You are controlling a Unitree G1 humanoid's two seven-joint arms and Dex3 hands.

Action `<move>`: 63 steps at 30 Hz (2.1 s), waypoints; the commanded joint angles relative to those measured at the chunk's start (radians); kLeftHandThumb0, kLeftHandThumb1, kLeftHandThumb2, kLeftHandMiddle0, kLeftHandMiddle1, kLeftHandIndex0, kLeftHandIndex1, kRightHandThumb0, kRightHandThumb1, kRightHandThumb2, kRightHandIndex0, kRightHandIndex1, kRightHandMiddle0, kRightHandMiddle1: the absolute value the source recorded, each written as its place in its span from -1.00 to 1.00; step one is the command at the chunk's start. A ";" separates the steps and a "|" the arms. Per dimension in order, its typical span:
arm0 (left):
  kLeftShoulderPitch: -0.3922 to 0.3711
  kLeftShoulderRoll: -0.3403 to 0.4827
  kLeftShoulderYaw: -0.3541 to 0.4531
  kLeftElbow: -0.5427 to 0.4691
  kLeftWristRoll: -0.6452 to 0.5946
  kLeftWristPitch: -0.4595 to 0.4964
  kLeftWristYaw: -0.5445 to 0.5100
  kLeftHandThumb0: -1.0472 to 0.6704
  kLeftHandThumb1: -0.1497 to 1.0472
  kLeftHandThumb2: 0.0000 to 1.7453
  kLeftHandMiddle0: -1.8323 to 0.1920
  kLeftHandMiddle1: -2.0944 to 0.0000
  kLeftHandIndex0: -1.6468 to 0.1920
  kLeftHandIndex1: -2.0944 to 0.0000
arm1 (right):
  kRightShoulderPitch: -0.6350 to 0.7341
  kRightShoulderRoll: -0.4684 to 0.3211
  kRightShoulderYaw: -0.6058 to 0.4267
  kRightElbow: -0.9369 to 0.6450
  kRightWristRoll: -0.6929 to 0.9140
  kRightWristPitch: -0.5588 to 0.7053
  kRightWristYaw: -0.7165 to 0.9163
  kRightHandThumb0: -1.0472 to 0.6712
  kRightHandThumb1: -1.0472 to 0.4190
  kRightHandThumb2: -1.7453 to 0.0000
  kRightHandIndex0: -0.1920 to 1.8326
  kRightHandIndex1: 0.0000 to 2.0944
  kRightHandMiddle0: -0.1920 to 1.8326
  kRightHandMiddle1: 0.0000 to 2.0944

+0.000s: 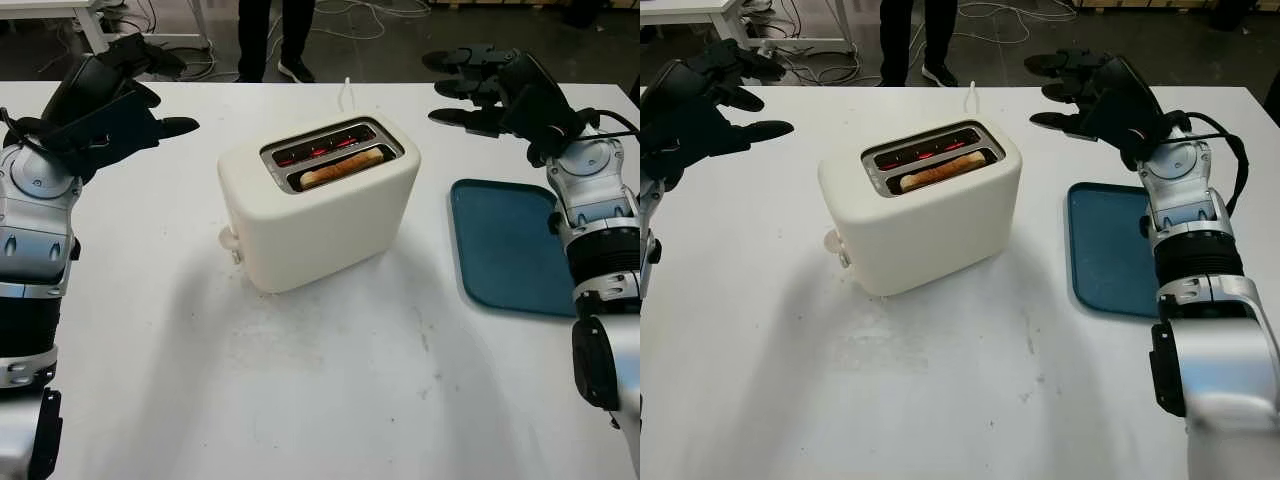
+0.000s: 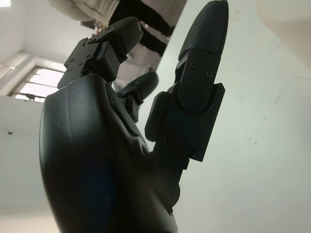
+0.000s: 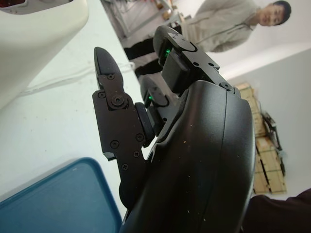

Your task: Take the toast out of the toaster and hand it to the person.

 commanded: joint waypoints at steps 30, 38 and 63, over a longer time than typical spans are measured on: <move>0.041 -0.041 0.068 0.049 -0.054 -0.186 0.045 0.30 0.47 -0.97 0.47 -0.04 0.33 0.28 | 0.006 0.005 -0.004 -0.020 0.009 0.028 0.003 -0.12 -0.83 0.93 -0.23 -0.99 -0.25 -1.00; 0.046 -0.035 0.061 0.023 -0.029 -0.170 0.051 0.04 0.50 -0.95 0.43 0.01 0.30 0.30 | 0.006 0.006 -0.005 -0.022 0.011 0.034 0.006 -0.14 -0.83 0.92 -0.24 -1.00 -0.26 -1.00; 0.056 -0.034 0.058 0.007 -0.007 -0.176 0.050 0.08 0.52 -0.94 0.39 0.06 0.29 0.36 | 0.007 0.002 -0.003 -0.016 0.007 0.026 0.008 -0.12 -0.83 0.93 -0.24 -1.00 -0.27 -1.00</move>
